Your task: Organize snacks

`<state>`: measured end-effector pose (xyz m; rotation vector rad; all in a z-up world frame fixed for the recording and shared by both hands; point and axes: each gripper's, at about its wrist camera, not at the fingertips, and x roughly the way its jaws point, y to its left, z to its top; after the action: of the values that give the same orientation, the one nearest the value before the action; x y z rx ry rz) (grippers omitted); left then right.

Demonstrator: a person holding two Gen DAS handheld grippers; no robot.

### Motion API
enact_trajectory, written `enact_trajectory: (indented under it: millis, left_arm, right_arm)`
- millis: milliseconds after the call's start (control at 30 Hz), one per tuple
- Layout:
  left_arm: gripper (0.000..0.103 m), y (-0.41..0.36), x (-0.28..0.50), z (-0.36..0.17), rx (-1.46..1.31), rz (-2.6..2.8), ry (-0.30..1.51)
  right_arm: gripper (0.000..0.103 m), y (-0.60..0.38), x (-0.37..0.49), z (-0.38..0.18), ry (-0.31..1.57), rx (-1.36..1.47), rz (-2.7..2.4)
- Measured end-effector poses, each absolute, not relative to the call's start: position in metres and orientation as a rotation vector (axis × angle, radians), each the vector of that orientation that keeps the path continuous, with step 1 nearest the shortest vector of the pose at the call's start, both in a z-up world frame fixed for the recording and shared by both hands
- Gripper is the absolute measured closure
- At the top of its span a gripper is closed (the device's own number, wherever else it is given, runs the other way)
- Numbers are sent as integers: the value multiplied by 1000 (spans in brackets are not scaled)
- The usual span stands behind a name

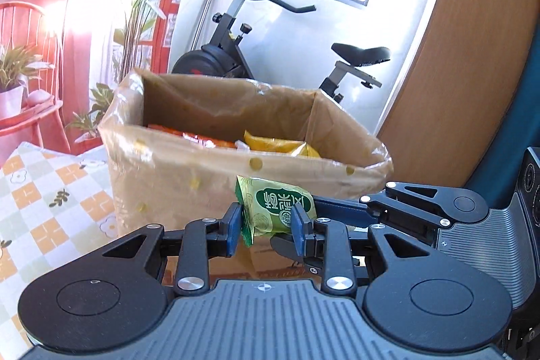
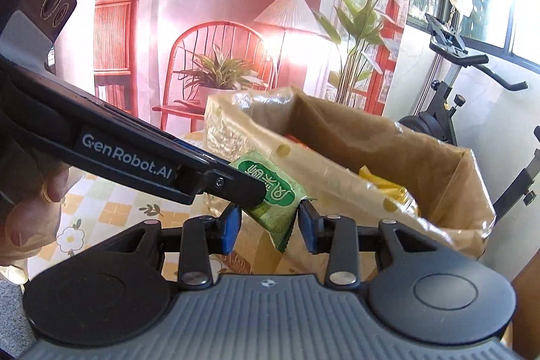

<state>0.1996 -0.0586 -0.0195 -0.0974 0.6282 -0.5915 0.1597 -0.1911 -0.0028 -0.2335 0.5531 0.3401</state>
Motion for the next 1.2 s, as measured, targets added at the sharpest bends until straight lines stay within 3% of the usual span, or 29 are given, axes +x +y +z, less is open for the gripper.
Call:
enact_trajectory:
  millis: [300,600,667,767,800,867,1033,1133,1200]
  left_arm:
    - [70,-93,265,10,-128,-608,594]
    - [69,-113,310,-15,-126,-568,691]
    - [67,-112,313,-21,-112,-563,702]
    - [58,-110,315,-24,-76,-530,706]
    - [50,-108,314,-23,-70,-510,702]
    - [41,-100,310,-18,-61,-477,678]
    - [19,-90,290,10,26,-387,599]
    - [14,-87,267,31,107,-327,506]
    - [11,-84,252,44,139,-295,471]
  right_arm:
    - [64,-219,222,28,523,-289,328]
    - [63,-238,270,1,644,-257,313]
    - [63,-241,272,-4,668,-239,311]
    - [60,-247,273,-8,688,-218,288]
    - [60,-248,271,-7,686,-212,272]
    - [55,-251,267,-2,678,-201,257]
    - [18,-256,246,23,629,-174,191]
    - [5,-259,230,41,578,-124,146]
    - [2,-259,217,53,549,-94,116]
